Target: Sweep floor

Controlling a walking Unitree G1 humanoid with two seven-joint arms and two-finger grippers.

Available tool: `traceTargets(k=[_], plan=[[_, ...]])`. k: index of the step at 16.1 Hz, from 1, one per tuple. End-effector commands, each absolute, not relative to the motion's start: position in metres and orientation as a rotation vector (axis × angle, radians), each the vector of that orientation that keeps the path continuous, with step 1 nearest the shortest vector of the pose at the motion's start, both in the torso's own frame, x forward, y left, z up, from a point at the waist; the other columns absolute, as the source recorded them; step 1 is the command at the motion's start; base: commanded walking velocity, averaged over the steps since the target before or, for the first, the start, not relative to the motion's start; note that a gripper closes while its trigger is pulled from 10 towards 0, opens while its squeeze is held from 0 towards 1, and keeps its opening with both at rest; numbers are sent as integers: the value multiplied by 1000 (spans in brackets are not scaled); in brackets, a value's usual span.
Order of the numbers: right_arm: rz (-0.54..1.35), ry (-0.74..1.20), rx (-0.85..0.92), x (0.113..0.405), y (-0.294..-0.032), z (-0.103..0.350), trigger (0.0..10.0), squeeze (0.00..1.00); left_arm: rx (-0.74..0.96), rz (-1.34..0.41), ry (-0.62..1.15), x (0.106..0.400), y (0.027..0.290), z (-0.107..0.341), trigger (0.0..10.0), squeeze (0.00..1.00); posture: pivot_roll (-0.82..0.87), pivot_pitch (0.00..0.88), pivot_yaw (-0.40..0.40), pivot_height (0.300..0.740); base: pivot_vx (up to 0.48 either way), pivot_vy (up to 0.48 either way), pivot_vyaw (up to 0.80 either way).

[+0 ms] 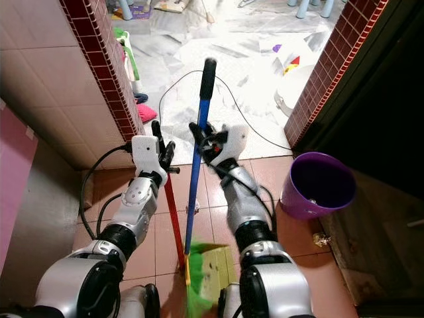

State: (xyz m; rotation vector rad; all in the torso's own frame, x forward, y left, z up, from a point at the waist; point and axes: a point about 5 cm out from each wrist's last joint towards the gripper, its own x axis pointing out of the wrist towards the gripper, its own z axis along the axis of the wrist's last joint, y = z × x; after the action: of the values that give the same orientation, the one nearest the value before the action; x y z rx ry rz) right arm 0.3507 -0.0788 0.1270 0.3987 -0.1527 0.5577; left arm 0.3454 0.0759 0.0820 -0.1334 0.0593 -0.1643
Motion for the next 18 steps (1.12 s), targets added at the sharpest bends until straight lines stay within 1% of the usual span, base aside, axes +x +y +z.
traceTargets(k=[1, 5, 6, 7, 8, 9, 10, 11, 12, 13, 14, 16, 17, 18], plan=[[561, -226, 531, 354, -78, 145, 10000, 0, -183, -154, 48, 345, 74, 84, 10000, 0, -148, 78, 2, 740, 0, 0, 0], [637, -312, 555, 355, -86, 182, 10000, 0, -171, -81, 7, 353, 101, 91, 10000, 0, -168, 11, 9, 740, 0, 0, 0], [662, -356, 500, 356, -88, 193, 10000, 0, -166, -56, -3, 356, 109, 95, 10000, 0, -172, 0, 10, 740, 0, 0, 0], [693, -405, 410, 355, -90, 201, 10000, 0, -163, -40, -18, 359, 114, 99, 10000, 0, -175, 0, 11, 740, 0, 0, 0], [723, -461, 278, 353, -91, 210, 10000, 0, -165, -29, -29, 362, 118, 104, 10000, 0, -182, 0, 15, 740, 0, 0, 0], [742, -502, 196, 350, -93, 215, 10000, 0, -161, -26, -39, 364, 121, 107, 10000, 0, -183, 0, 15, 740, 0, 0, 0], [719, -553, 97, 349, -99, 221, 10000, 0, -155, -25, -52, 366, 123, 111, 10000, 0, -188, 0, 18, 740, 0, 0, 0], [663, -583, -45, 347, -111, 224, 10000, 0, -145, -24, -66, 368, 127, 115, 10000, 0, -188, 0, 18, 740, 0, 0, 0], [663, -583, -45, 347, -111, 224, 10000, 0, -145, -24, -66, 368, 127, 115, 10000, 0, -188, 0, 18, 740, 0, 0, 0], [581, -572, -150, 345, -129, 217, 10000, 0, -120, -17, -86, 370, 130, 119, 10000, 0, -183, 0, 14, 740, 0, 0, 0], [555, -549, -167, 343, -138, 210, 10000, 0, -113, -18, -99, 370, 133, 121, 10000, 0, -178, 0, 12, 740, 0, 0, 0], [526, -503, -173, 340, -149, 195, 10000, 0, -126, -25, -116, 369, 137, 121, 10000, 0, -178, 0, 10, 740, 0, 0, 0], [489, -472, -119, 339, -153, 188, 10000, 0, -163, -61, -122, 368, 136, 121, 10000, 0, -176, 0, 13, 740, 0, 0, 0], [471, -451, -109, 336, -154, 182, 10000, 0, -192, -115, -133, 367, 132, 121, 10000, 0, -172, 0, 15, 740, 0, 0, 0]])
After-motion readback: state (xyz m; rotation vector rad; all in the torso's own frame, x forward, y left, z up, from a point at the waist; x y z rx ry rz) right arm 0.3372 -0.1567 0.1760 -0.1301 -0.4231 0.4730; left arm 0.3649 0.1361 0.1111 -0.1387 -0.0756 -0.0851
